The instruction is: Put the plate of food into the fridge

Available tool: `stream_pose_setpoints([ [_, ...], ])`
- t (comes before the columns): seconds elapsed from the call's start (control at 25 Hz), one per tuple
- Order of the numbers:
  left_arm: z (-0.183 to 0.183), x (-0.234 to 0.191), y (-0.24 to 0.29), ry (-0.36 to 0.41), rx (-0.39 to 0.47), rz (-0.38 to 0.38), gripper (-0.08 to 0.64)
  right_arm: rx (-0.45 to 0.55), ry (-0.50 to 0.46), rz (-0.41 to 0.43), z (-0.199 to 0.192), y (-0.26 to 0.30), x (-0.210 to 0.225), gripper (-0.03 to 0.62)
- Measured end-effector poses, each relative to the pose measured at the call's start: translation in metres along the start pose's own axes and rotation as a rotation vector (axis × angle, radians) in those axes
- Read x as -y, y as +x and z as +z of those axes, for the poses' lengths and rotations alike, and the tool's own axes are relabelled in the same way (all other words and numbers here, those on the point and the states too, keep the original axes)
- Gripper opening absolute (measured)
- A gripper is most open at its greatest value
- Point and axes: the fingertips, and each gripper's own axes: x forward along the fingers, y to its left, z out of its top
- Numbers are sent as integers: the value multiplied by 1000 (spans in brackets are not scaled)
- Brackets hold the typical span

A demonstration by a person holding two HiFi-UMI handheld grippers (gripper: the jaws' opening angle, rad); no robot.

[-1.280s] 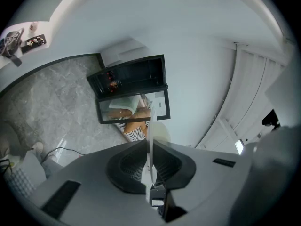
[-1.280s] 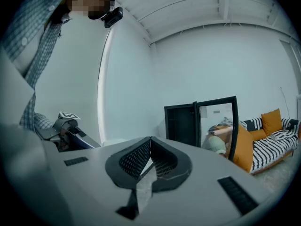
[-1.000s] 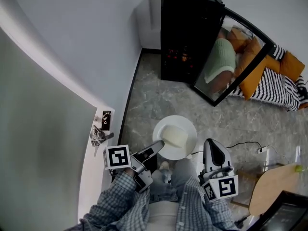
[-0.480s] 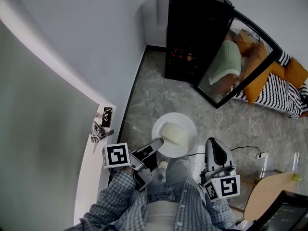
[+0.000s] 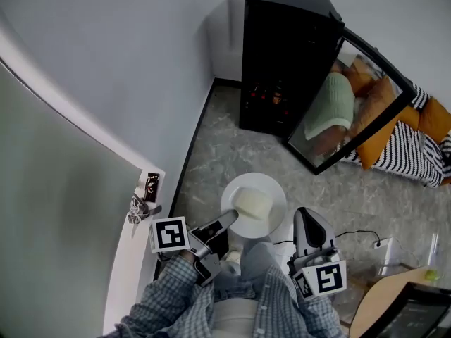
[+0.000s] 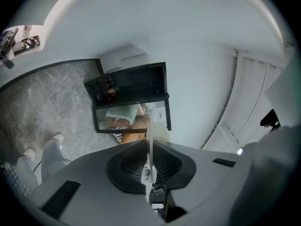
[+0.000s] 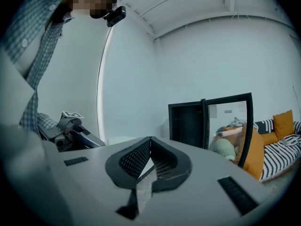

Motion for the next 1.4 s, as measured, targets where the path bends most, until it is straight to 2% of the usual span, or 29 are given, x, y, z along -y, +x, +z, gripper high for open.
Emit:
stream_pose_setpoints([
  [0.16,8,-1,21,18,-2,2,25,-16,-8,10,-3,12,17,6],
  [0.76,55,20,112,-13,60,-7,25,-85,18,79,13,74,100,8],
  [0.92,65,25,129,-31,83,-19,25,-80,7,104,18,86,116,8],
  [1.4,93,35,179,-9,96,-10,25,-85,-33,117,26,117,162,8],
])
